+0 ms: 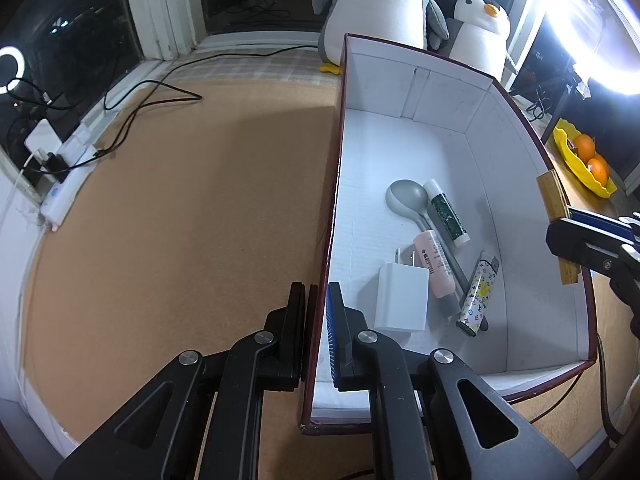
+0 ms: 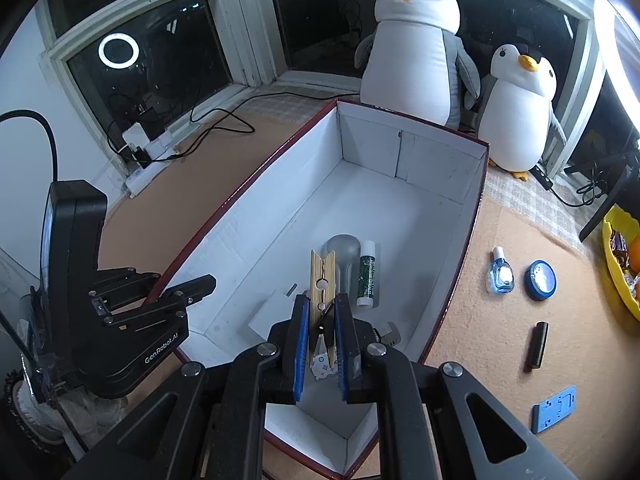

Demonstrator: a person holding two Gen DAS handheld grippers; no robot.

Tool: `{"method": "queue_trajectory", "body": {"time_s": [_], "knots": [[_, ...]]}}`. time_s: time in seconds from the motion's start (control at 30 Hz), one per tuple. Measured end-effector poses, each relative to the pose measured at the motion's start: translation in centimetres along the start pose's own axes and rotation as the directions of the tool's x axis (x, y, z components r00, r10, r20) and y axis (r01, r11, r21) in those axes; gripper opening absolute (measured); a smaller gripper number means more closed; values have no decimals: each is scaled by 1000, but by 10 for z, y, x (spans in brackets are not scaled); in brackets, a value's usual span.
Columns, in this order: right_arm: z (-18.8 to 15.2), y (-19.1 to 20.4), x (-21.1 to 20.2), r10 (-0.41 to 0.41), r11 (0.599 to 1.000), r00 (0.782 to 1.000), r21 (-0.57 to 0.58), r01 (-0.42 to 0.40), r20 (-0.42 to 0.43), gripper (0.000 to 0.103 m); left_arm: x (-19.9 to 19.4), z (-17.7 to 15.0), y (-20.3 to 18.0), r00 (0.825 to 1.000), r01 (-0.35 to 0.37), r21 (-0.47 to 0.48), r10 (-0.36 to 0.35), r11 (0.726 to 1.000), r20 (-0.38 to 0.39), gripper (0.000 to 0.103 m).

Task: Organize rigid objects
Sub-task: 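Carry the clothespin into the box and release it with the right gripper, then move the right tool back toward the black tube on the table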

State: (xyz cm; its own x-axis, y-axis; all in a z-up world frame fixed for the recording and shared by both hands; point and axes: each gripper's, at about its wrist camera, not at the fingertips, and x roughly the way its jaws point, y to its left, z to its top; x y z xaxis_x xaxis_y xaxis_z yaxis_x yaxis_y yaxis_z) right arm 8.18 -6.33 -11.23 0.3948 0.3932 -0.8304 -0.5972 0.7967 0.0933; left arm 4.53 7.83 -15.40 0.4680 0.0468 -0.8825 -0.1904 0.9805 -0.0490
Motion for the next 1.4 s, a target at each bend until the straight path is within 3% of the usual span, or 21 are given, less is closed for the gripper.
{"method": "queue_trajectory", "body": {"time_s": [0.3,0.37,0.43,0.5,0.97,1.4], "knots": [[0,-2,6,-13,1000,1000,-3,13,-13,11,1,0,-1,1000,-1,1,1,1000,-2,9],[0,-1,5,-17,1000,1000,-9,17,-8,16,1,0,-1,1000,-1,1,1,1000,-2,9],[1,1,4,-17,1000,1000,-16,17,-1,44,1,0,-2,1000,-2,3,2,1000,-2,9],[2,3,2,-26,999,1000,-29,27,16,59,1,0,-2,1000,-2,2,2,1000,-2,9],[3,1,-5,-45,998,998,-36,47,46,63,2,0,-2,1000,-5,4,5,1000,-3,9],[4,-39,-29,-21,996,993,85,11,112,64,2,-1,0,1000,-18,9,18,1000,-8,9]]}}
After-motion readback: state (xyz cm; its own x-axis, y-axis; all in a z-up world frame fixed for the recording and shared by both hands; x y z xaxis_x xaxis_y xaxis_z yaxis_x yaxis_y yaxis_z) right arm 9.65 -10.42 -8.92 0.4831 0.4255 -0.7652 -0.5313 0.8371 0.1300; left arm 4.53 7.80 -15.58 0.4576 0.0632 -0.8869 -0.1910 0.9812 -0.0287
